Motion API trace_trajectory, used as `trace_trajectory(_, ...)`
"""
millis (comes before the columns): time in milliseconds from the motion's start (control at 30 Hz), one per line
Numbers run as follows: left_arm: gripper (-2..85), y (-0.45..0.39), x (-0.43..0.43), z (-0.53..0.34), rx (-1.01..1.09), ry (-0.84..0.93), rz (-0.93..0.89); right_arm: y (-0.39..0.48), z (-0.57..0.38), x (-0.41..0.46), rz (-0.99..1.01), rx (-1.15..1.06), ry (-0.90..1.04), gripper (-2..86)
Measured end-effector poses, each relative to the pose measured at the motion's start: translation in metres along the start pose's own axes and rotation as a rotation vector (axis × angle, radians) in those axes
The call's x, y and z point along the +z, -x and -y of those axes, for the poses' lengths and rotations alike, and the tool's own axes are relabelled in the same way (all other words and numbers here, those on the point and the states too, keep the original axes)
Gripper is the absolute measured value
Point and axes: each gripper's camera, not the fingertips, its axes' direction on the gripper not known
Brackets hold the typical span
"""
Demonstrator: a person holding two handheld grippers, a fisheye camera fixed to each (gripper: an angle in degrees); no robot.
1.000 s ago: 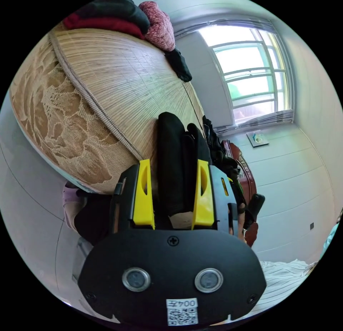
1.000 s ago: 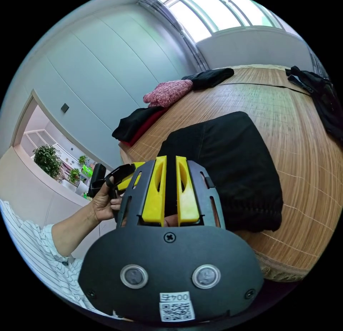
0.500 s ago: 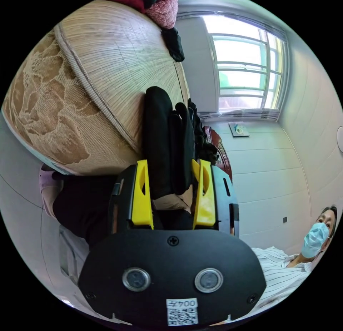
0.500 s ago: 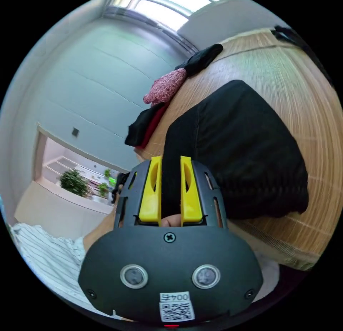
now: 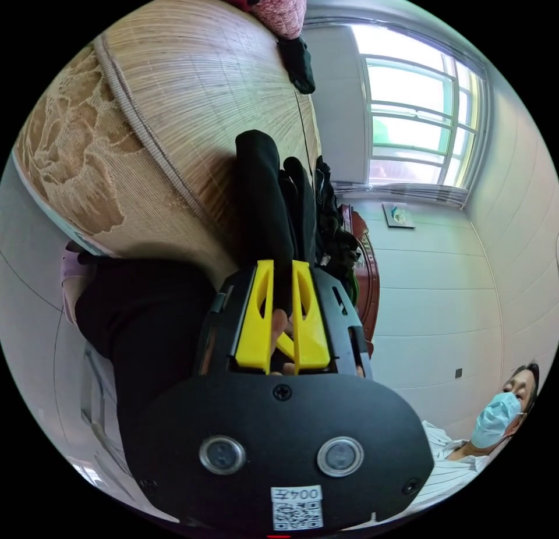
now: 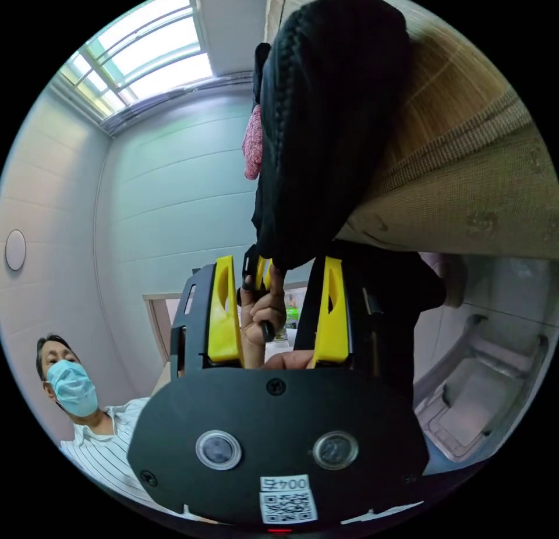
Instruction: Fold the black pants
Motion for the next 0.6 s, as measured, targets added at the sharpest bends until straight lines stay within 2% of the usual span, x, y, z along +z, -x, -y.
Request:
trace_trajectory(200, 4.3, -0.009, 0.015, -0.026, 0.026, 0.054, 0.000, -0.016, 0.025, -0.018, 0.145, 0.103, -0.083, 21.3)
trace_trajectory(300, 5.4, 0.001, 0.019, -0.035, 0.035, 0.069, 0.003, -0.020, 0.038, -0.029, 0.116, 0.143, -0.098, 15.1)
trace_trajectory(367, 8.0, 0.013, 0.014, -0.037, 0.030, 0.059, -0.020, -0.019, 0.045, -0.039, 0.094, 0.190, -0.088, 10.3)
trace_trajectory(467, 15.4, 0.023, 0.007, -0.038, 0.048, 0.041, -0.132, 0.004, 0.050, -0.051, 0.109, 0.150, -0.102, 9.6)
trace_trajectory(600, 22.5, 0.030, 0.014, -0.034, 0.053, 0.042, -0.194, 0.021, 0.057, -0.066, 0.181, 0.131, -0.100, 9.6)
